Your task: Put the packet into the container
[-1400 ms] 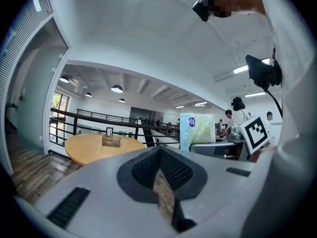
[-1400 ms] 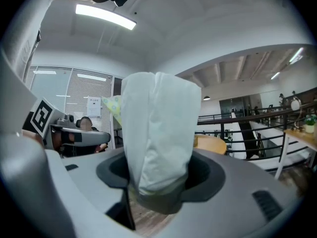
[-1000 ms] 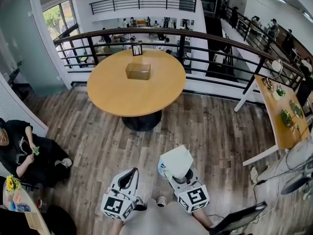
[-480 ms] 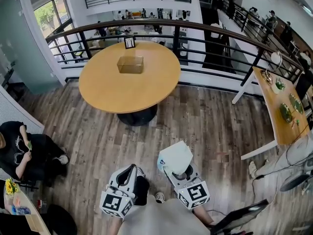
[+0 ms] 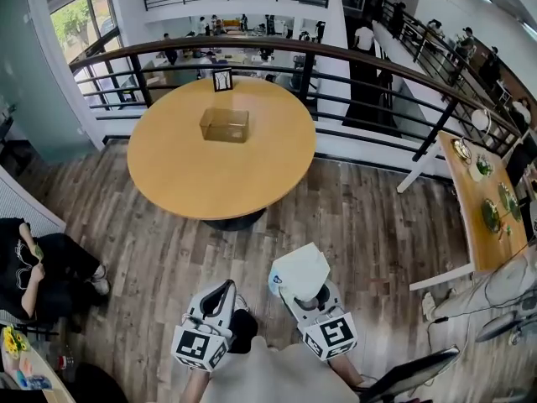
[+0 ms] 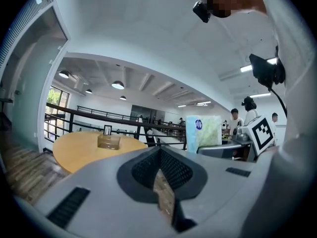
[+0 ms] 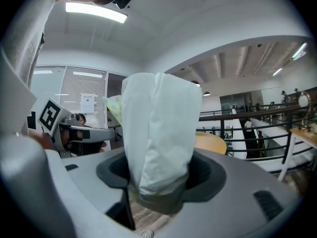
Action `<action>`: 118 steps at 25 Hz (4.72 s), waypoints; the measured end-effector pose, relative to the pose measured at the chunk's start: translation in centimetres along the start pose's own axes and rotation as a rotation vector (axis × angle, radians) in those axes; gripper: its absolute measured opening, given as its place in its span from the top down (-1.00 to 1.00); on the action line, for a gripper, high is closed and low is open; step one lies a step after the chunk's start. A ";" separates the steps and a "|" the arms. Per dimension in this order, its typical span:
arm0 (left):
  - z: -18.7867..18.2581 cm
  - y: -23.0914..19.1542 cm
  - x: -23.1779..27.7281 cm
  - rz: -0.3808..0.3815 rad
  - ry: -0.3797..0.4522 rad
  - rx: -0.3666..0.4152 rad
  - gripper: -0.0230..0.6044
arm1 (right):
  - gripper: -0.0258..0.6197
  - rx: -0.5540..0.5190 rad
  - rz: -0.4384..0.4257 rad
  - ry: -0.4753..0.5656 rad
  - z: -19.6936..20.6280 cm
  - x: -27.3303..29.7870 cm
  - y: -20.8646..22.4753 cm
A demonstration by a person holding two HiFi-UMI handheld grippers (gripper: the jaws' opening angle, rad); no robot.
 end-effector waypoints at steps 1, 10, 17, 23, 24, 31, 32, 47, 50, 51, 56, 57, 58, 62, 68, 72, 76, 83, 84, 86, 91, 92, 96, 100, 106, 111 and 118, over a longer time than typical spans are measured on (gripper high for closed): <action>-0.4 -0.8 0.9 0.002 0.004 -0.001 0.91 | 0.11 -0.003 0.001 -0.003 -0.5 1.1 0.4; -3.6 -7.8 7.1 0.015 0.039 -0.015 0.91 | 0.11 -0.037 0.000 -0.008 -4.7 10.3 3.2; -4.4 -12.5 10.3 0.004 0.053 -0.011 0.91 | 0.11 -0.037 -0.016 -0.015 -5.3 15.8 4.3; -3.8 -13.9 11.9 -0.013 0.017 -0.038 0.91 | 0.11 -0.011 -0.033 -0.034 -5.0 18.3 5.4; -3.6 -14.1 12.2 -0.016 0.010 -0.041 0.91 | 0.11 -0.005 -0.034 -0.035 -4.9 18.7 5.7; -4.4 -17.2 16.0 -0.033 0.004 -0.036 0.91 | 0.11 0.006 -0.038 -0.032 -5.6 23.1 8.8; -4.7 -17.7 16.7 -0.041 0.002 -0.034 0.91 | 0.11 0.008 -0.045 -0.030 -5.8 23.9 9.4; -8.8 -22.2 26.8 -0.149 -0.026 -0.031 0.91 | 0.11 0.012 -0.146 -0.035 -10.1 33.7 19.2; -8.9 -22.9 28.2 -0.173 -0.040 -0.038 0.91 | 0.11 0.012 -0.165 -0.054 -10.3 35.3 20.9; -8.8 -23.1 28.5 -0.183 -0.046 -0.042 0.91 | 0.11 0.012 -0.171 -0.060 -10.3 35.8 21.5; -8.1 -24.0 29.6 -0.225 -0.086 -0.072 0.91 | 0.11 -0.011 -0.200 -0.114 -10.0 38.1 24.1; -8.1 -24.2 29.8 -0.231 -0.093 -0.078 0.91 | 0.11 -0.027 -0.205 -0.125 -10.1 38.6 24.6; -8.0 -24.5 30.0 -0.236 -0.100 -0.082 0.91 | 0.11 -0.044 -0.209 -0.135 -10.2 39.3 25.1; -7.4 -25.3 30.2 -0.264 -0.135 -0.100 0.91 | 0.11 -0.090 -0.227 -0.168 -10.1 41.5 27.1; -6.5 -26.0 30.2 -0.293 -0.177 -0.127 0.91 | 0.11 -0.173 -0.276 -0.248 -9.7 44.3 28.5; -6.4 -26.7 31.0 -0.287 -0.179 -0.132 0.91 | 0.11 -0.309 -0.317 -0.354 -8.9 47.0 29.1; -6.4 -26.9 31.1 -0.285 -0.183 -0.136 0.91 | 0.11 -0.439 -0.320 -0.463 -8.5 49.3 29.8; -6.1 -27.0 30.3 -0.308 -0.187 -0.142 0.91 | 0.11 -0.549 -0.371 -0.626 -6.7 51.7 29.8; -6.1 -27.0 30.1 -0.313 -0.185 -0.144 0.91 | 0.11 -0.557 -0.383 -0.640 -6.5 51.9 29.7; -6.1 -27.1 29.8 -0.325 -0.183 -0.148 0.91 | 0.11 -0.573 -0.401 -0.663 -6.2 52.4 29.6; -6.0 -27.1 29.3 -0.339 -0.182 -0.151 0.91 | 0.10 -0.558 -0.494 -0.787 -4.6 53.3 29.7; -6.0 -27.1 29.2 -0.342 -0.180 -0.150 0.91 | 0.10 -0.550 -0.517 -0.825 -4.1 53.5 29.8; -6.1 -27.0 28.9 -0.351 -0.178 -0.153 0.91 | 0.10 -0.528 -0.574 -0.940 -2.8 54.9 30.4; -6.2 -27.1 28.5 -0.362 -0.183 -0.156 0.91 | 0.10 -0.549 -0.642 -1.046 -2.0 56.4 30.3; -6.5 -27.6 27.9 -0.389 -0.176 -0.155 0.91 | 0.10 -0.554 -0.679 -1.182 0.3 58.5 30.7; -6.5 -27.7 27.3 -0.414 -0.180 -0.159 0.91 | 0.10 -0.525 -0.676 -1.265 2.7 59.1 31.1; -6.4 -28.0 26.5 -0.439 -0.183 -0.163 0.91 | 0.10 -0.529 -0.670 -1.310 4.8 59.7 30.8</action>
Point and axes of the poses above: the fingertips, and each gripper's own axes: x forward along the fingers, y to its right, z out of its underside, the point moved 7 cm from there along -x, backward along the fingers, and after that the axes turned 10 degrees about -z, right-handed, at the moved point
